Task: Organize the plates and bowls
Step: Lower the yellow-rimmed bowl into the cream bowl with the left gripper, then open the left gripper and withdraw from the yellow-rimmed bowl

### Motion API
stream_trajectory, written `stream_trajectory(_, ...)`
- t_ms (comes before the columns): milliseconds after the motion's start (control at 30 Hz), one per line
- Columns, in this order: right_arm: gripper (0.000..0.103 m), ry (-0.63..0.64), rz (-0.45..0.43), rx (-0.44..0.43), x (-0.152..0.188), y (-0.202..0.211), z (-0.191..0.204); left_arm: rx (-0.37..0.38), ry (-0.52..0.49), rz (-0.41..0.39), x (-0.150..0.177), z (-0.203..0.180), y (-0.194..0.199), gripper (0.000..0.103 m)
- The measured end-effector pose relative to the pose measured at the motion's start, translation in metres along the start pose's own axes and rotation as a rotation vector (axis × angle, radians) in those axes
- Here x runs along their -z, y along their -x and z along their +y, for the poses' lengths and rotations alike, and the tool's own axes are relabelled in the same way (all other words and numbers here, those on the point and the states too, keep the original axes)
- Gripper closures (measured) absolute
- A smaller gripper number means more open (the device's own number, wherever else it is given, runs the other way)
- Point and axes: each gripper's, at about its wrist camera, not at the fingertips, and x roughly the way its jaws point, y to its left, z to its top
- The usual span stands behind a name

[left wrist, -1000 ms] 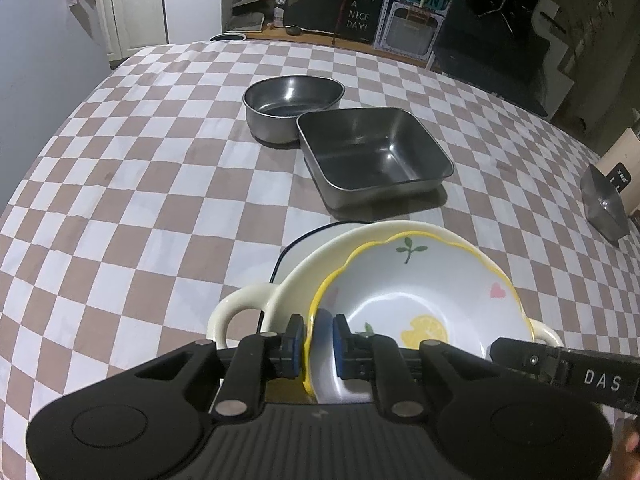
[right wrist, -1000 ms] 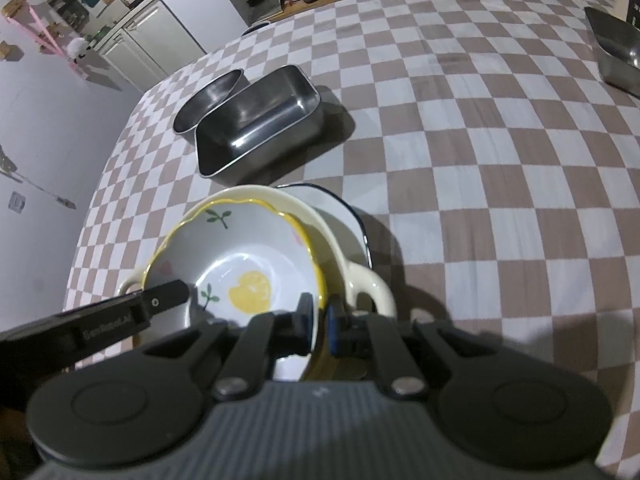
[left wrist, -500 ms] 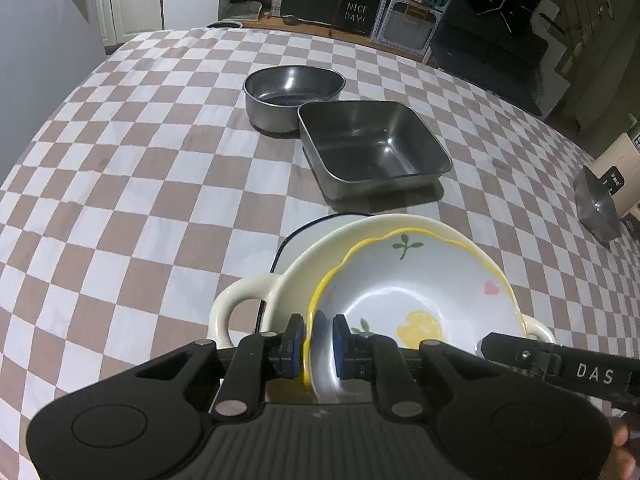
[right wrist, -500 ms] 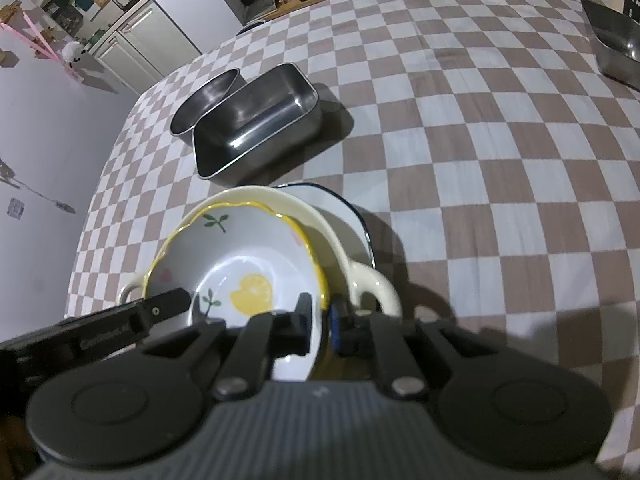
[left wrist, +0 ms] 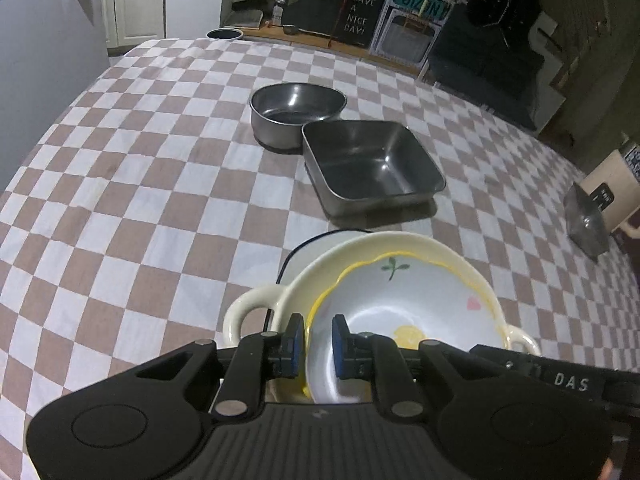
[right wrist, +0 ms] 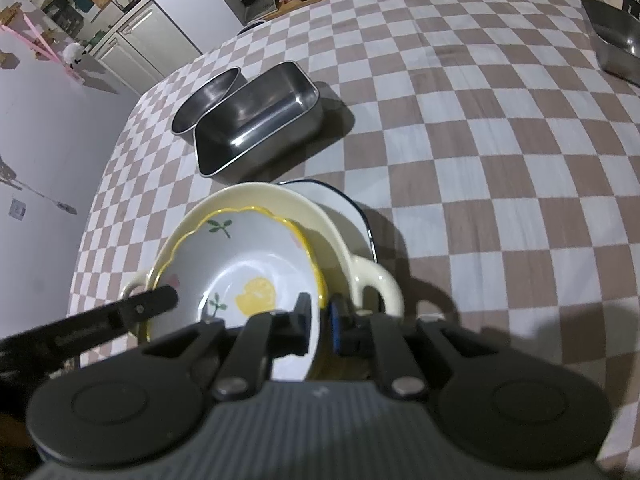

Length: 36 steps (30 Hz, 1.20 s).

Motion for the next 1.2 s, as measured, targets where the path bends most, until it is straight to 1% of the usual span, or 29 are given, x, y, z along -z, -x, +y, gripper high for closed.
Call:
stream_trajectory(267, 0.089, -0.013, 0.010, -0.005, 0.000, 0.001, -0.001, -0.001, -0.010, 0.015, 0.001, 0.000, -0.001, 0.088)
stream_trajectory(400, 0.083, 0.006, 0.013, -0.013, 0.000, 0.003, 0.000, 0.001, -0.014, 0.014, 0.001, 0.000, -0.001, 0.087)
stream_trajectory(567, 0.082, 0.019, 0.014, -0.013, 0.001, 0.007, 0.001, -0.003, -0.026, 0.009, 0.002, -0.001, 0.002, 0.087)
stream_trajectory(700, 0.070, 0.040, -0.003, -0.028, 0.001, 0.013, 0.001, 0.006, -0.024, 0.008, 0.003, 0.000, 0.005, 0.087)
stream_trajectory(767, 0.064, 0.058, -0.039, -0.040, 0.002, 0.023, 0.003, 0.007, -0.026, 0.007, 0.003, -0.001, 0.006, 0.086)
stream_trajectory(833, 0.055, 0.084, -0.072, -0.069, 0.003, 0.033, 0.006, 0.005, -0.032, 0.006, 0.004, -0.001, 0.007, 0.086)
stream_trajectory(933, 0.052, 0.104, -0.090, -0.102, 0.005, 0.041, 0.007, 0.003, -0.035, 0.006, 0.004, -0.002, 0.009, 0.086)
stream_trajectory(1100, 0.052, 0.120, -0.086, -0.096, 0.006, 0.045, 0.004, 0.012, -0.024, -0.007, 0.004, -0.001, 0.013, 0.086)
stream_trajectory(1167, 0.049, 0.139, -0.104, -0.096, 0.006, 0.051, 0.004, 0.029, -0.006, -0.031, 0.003, -0.001, 0.020, 0.086)
stream_trajectory(1200, 0.043, 0.154, -0.118, -0.099, 0.005, 0.055, 0.004, 0.036, 0.004, -0.045, 0.002, -0.001, 0.024, 0.081)
